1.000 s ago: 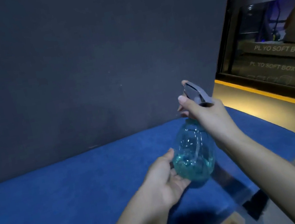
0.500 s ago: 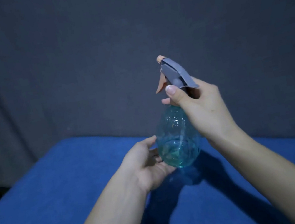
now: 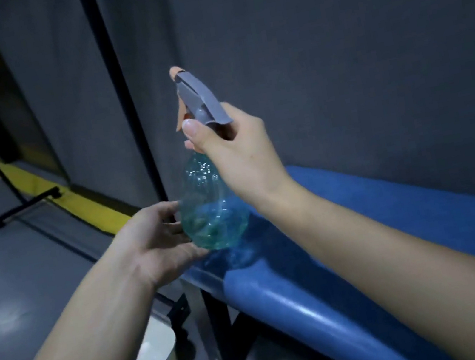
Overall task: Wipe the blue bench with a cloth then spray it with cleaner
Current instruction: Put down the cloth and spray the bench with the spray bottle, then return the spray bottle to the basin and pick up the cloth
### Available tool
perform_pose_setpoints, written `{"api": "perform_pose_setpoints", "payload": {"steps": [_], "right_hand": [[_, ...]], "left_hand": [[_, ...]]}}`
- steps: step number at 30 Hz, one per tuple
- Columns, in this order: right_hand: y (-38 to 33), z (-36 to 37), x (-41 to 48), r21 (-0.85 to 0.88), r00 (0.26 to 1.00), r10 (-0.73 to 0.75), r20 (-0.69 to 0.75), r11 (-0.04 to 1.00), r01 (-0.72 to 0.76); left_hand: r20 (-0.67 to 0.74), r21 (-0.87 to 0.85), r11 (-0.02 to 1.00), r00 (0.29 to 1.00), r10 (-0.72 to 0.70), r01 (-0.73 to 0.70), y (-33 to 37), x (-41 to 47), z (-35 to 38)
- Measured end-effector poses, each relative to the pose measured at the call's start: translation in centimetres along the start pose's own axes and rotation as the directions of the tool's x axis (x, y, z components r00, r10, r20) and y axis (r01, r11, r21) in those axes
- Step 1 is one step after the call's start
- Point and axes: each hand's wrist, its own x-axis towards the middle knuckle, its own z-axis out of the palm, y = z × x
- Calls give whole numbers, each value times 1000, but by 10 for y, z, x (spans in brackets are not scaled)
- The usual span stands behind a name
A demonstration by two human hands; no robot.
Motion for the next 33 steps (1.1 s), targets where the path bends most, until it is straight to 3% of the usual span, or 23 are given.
{"api": "perform_pose_setpoints", "payload": {"steps": [6, 11, 19, 22, 27, 33], "right_hand": [[44, 93, 4, -6, 991, 74, 114, 997, -74], [73, 164, -11, -102, 938, 145, 316, 988, -118], [173, 247, -64, -392, 792, 462, 399, 867, -308], [213, 259, -90, -454, 741, 541, 398, 818, -353], [262, 267, -129, -502, 703, 613, 361, 763, -407], [294, 275, -147, -503, 686, 641, 343, 743, -443]], "left_hand": [[-155, -84, 994, 987, 50, -64, 20, 18, -95], [-312, -144, 981, 947, 82, -132, 19, 35, -171], [-599, -74, 997, 801, -15, -37, -31, 86, -277], [-627, -90, 996, 777, -56, 0, -61, 104, -304], [-604, -307, 952, 776, -183, -14, -99, 131, -334], [-623, -257, 966, 766, -161, -6, -120, 145, -362]]}}
